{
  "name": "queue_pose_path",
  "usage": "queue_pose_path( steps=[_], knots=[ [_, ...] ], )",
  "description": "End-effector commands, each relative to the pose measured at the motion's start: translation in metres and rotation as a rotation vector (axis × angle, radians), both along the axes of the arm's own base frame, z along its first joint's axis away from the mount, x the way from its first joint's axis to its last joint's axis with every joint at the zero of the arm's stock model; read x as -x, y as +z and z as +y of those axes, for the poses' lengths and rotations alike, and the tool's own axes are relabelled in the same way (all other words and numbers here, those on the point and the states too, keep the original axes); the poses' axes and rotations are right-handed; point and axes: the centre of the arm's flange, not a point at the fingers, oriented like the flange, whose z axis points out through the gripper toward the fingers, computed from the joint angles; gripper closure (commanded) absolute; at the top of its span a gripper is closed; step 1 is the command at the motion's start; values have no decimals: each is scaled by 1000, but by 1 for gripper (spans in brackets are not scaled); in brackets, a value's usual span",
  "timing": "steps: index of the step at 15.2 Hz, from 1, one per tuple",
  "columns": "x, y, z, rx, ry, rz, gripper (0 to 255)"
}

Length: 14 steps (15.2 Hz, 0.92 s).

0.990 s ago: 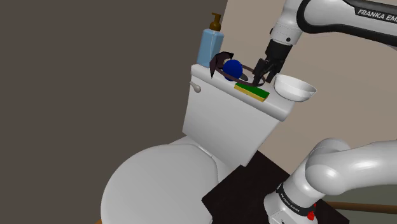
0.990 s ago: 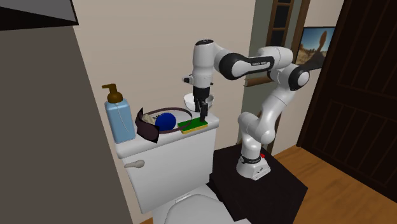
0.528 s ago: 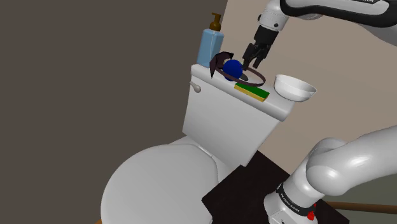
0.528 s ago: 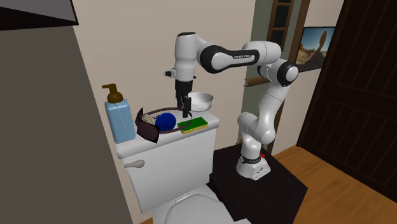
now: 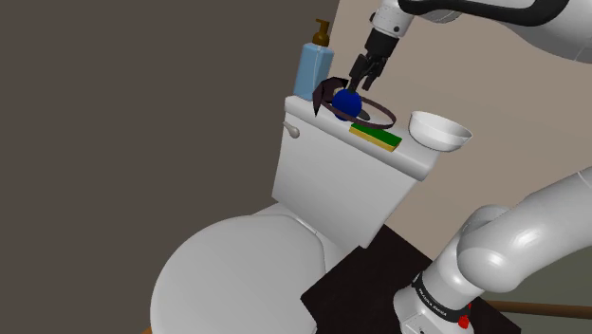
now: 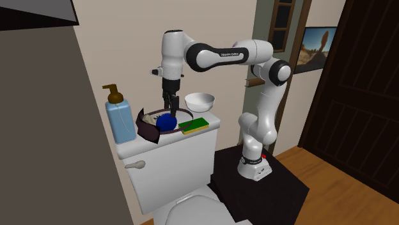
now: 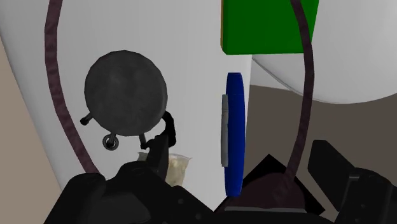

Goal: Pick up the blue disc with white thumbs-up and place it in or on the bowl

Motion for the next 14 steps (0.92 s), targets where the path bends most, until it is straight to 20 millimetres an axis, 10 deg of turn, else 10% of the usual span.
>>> queue_pose_path(
  steps=[1, 11, 12, 14],
  knots=[
    [-2, -11, 0, 0, 1, -1, 0],
    [-4, -24, 0, 0, 1, -1, 0],
    [-4, -24, 0, 0, 1, -1, 255],
    [-4, -24, 0, 0, 1, -1, 255]
  ],
)
